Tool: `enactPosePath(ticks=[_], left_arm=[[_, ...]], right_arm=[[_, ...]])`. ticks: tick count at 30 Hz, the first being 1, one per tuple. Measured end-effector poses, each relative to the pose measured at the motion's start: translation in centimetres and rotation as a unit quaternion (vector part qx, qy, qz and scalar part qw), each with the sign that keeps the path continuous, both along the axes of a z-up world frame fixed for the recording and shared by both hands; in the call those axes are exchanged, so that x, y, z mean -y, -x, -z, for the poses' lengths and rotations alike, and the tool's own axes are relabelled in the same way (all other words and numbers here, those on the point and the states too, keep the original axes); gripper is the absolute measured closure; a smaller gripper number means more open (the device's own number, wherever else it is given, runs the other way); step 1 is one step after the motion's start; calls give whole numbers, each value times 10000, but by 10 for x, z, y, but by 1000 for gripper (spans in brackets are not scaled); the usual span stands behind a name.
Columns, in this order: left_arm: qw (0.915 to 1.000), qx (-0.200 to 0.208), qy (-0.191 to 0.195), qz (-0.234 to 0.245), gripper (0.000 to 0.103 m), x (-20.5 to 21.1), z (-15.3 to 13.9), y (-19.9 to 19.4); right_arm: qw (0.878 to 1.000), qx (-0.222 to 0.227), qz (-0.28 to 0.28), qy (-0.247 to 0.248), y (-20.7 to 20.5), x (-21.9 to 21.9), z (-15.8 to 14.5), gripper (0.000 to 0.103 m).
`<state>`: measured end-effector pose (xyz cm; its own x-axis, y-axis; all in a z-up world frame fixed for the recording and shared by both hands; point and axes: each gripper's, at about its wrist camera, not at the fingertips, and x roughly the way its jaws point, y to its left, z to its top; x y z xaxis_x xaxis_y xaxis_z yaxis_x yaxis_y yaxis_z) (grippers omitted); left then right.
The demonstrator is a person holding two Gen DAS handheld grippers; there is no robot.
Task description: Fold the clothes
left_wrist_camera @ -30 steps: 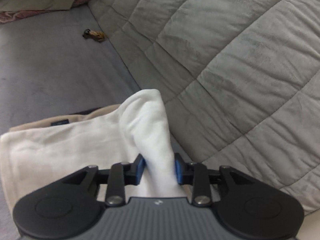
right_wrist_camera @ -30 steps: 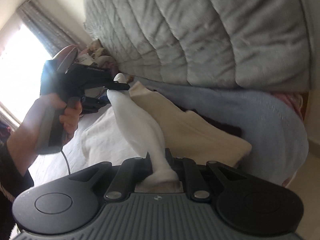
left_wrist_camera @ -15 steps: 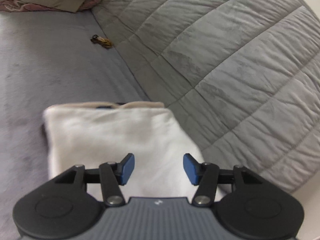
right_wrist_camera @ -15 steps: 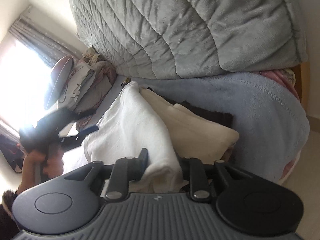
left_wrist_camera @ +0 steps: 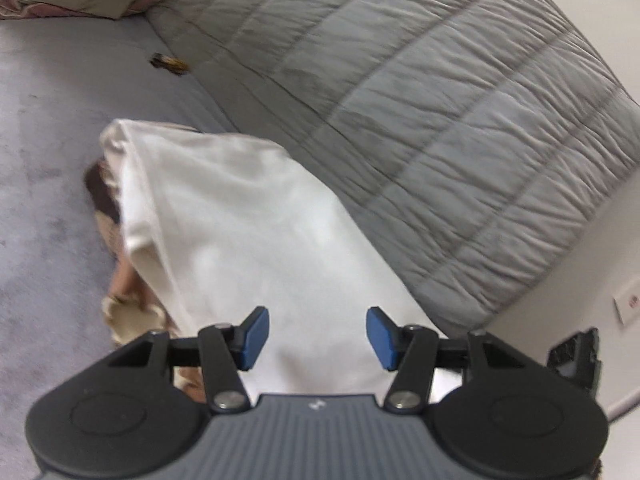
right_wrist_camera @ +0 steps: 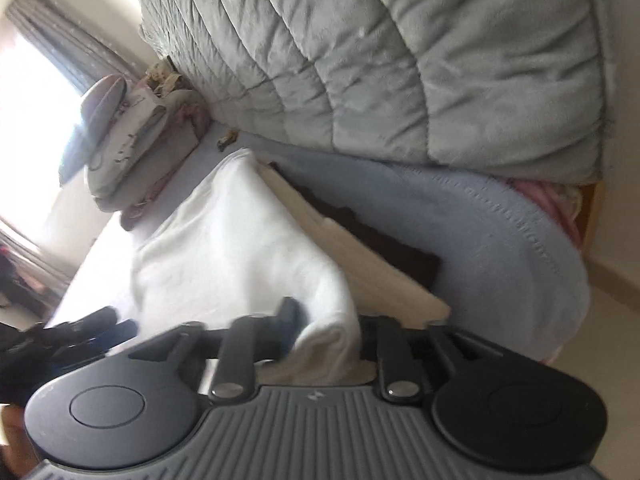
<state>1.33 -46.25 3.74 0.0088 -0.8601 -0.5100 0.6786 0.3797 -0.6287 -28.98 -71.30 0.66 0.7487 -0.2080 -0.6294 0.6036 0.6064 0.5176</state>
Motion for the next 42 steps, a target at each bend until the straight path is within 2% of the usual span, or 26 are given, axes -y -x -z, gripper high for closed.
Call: enactPosePath(ticks=[4,9,14,15,18,19,21,25,31,38,42], left_arm=[[9984,-131,259,482,48,2,8,14],[9924,-374,590,1017,49,9,26,30],[9894,-231,605,1296,49,14,41,47],[9892,-216,617,1312,49,13,43,48],[9881,-232,614,1393,49,8,42,46],[9878,-200,600,1421,49,6,40,46],[9879,62,528,1455,49,-2,33,48],[9878,602,330,1400,49,-21,19,50],[9895,1095,-178,929,48,-52,11,42],[9933,1033,-352,384,45,-102,13,15],[9937,1032,-435,68,43,-125,12,-4]], right_arm=[[9966,-120,203,795,2,-13,-24,65],[9912,266,-29,1297,-5,-29,-40,65],[9892,66,-204,1451,-6,-47,-5,67],[9900,-50,-168,1401,-5,-46,4,70],[9939,-285,-10,1066,-3,-39,27,70],[9950,-238,49,966,-2,-37,25,70],[9939,-262,53,1067,-5,-38,12,71],[9886,-270,-91,1480,-27,-39,-17,70],[9874,-287,-420,1499,-91,-24,-32,70],[9905,-205,-614,1214,-163,3,-44,70],[9915,-282,-618,1109,-194,22,-48,63]])
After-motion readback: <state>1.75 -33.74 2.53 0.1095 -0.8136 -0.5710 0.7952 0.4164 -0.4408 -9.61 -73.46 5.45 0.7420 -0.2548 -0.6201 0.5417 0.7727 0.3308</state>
